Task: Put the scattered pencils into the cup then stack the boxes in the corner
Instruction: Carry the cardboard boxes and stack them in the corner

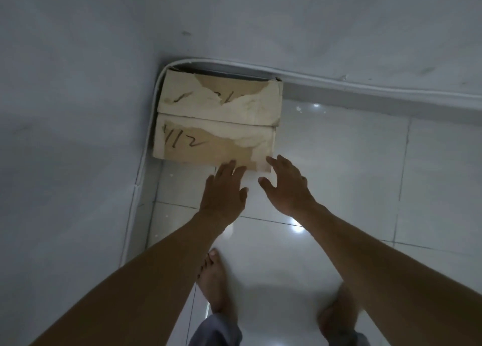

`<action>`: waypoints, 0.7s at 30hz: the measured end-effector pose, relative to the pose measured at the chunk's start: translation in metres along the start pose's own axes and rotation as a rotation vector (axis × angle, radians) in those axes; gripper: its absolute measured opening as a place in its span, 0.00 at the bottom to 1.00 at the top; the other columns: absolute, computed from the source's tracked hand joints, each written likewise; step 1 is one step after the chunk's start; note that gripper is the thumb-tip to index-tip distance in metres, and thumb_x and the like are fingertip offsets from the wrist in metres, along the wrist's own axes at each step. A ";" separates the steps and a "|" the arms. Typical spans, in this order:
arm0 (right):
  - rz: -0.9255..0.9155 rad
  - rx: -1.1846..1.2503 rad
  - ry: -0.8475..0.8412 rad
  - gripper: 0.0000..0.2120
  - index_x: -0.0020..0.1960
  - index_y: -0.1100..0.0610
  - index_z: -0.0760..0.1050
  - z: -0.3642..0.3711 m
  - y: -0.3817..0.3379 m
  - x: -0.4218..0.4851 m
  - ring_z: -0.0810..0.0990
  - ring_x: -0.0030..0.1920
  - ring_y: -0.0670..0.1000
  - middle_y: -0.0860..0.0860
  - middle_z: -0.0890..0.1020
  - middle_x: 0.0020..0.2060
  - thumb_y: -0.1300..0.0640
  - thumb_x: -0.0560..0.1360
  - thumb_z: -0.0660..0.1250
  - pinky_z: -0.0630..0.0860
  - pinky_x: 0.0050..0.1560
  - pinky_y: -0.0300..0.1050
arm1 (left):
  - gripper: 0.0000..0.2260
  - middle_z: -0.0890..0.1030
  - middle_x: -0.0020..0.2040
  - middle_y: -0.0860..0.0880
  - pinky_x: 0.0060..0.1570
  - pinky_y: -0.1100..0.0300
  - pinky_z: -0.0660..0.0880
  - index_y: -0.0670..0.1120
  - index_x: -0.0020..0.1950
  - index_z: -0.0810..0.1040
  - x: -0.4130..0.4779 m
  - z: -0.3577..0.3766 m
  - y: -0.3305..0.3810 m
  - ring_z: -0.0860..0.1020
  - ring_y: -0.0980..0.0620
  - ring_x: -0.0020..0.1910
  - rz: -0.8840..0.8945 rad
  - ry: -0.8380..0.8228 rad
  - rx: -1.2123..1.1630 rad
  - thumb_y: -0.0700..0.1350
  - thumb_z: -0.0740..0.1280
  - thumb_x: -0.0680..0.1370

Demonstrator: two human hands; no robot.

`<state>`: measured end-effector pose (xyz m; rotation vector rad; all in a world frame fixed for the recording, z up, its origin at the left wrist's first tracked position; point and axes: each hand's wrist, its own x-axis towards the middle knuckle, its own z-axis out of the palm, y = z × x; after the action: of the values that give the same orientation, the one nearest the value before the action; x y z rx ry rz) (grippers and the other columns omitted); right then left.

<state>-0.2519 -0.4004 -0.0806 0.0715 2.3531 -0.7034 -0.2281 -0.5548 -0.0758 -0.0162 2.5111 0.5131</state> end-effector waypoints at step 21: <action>-0.400 -0.131 0.293 0.28 0.77 0.50 0.59 -0.214 0.008 -0.240 0.51 0.78 0.54 0.51 0.60 0.77 0.44 0.79 0.60 0.47 0.76 0.56 | 0.18 0.71 0.71 0.44 0.71 0.41 0.62 0.44 0.68 0.73 -0.181 -0.154 0.194 0.63 0.45 0.74 0.310 0.391 -0.137 0.47 0.65 0.79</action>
<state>-0.1907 -0.2542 0.1990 -0.3893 2.7240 -0.7640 -0.1826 -0.4488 0.2086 0.2464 2.8707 0.8798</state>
